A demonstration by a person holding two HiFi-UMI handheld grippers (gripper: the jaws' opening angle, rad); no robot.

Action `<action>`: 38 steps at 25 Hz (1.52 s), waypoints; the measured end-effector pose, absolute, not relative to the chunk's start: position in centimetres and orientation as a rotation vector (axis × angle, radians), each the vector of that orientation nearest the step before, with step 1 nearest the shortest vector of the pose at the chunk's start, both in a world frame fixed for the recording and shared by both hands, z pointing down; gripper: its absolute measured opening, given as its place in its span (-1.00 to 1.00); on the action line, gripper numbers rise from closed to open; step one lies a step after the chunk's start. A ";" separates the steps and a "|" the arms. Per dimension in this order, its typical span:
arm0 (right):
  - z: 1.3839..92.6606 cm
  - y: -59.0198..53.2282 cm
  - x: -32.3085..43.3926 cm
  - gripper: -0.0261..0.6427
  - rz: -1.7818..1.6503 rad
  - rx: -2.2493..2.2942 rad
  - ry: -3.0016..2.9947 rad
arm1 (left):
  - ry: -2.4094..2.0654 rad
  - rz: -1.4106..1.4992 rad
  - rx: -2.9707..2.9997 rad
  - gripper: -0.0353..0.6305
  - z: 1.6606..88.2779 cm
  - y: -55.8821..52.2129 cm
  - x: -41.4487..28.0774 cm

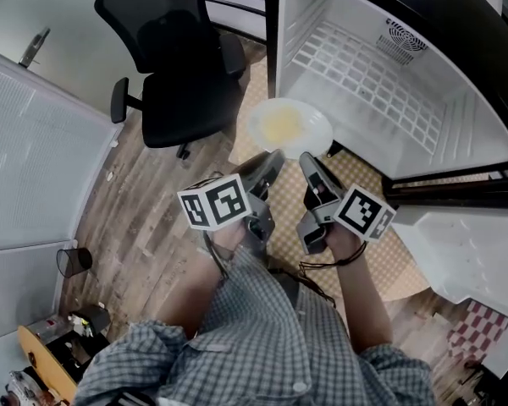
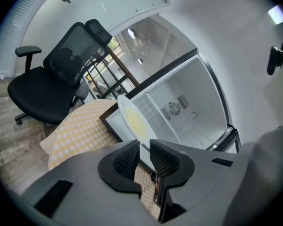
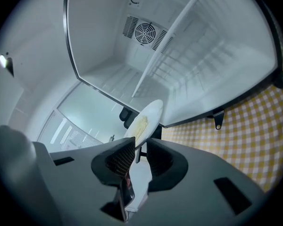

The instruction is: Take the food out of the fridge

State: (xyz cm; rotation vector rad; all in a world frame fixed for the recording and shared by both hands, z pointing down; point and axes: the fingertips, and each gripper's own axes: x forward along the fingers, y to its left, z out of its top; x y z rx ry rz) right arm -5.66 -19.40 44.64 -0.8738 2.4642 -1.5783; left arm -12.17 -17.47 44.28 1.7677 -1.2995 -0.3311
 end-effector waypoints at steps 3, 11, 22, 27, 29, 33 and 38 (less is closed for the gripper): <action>46.5 -18.7 -5.8 -0.72 -1.627 -0.881 2.474 | -1.304 -0.303 1.736 -0.69 46.2 -16.8 -12.4; 51.5 -17.9 -5.9 -0.72 -1.757 -0.911 2.472 | -1.269 -0.253 1.663 -0.68 51.0 -16.1 -12.3; 57.3 -18.3 -5.6 -0.72 -1.876 -0.999 2.438 | -1.221 -0.173 1.617 -0.66 56.9 -16.8 -12.0; 59.4 -18.1 -5.6 -0.72 -1.937 -1.041 2.397 | -1.196 -0.132 1.581 -0.66 59.0 -16.6 -12.0; 60.1 -18.0 -5.6 -0.72 -1.952 -1.066 2.396 | -1.186 -0.114 1.573 -0.65 59.8 -16.5 -12.0; 61.4 -17.6 -5.6 -0.72 -1.977 -1.120 2.402 | -1.159 -0.066 1.567 -0.65 61.2 -16.3 -12.0; 61.6 -17.8 -5.5 -0.72 -1.971 -1.147 2.401 | -1.140 0.008 1.585 -0.63 61.4 -16.4 -11.6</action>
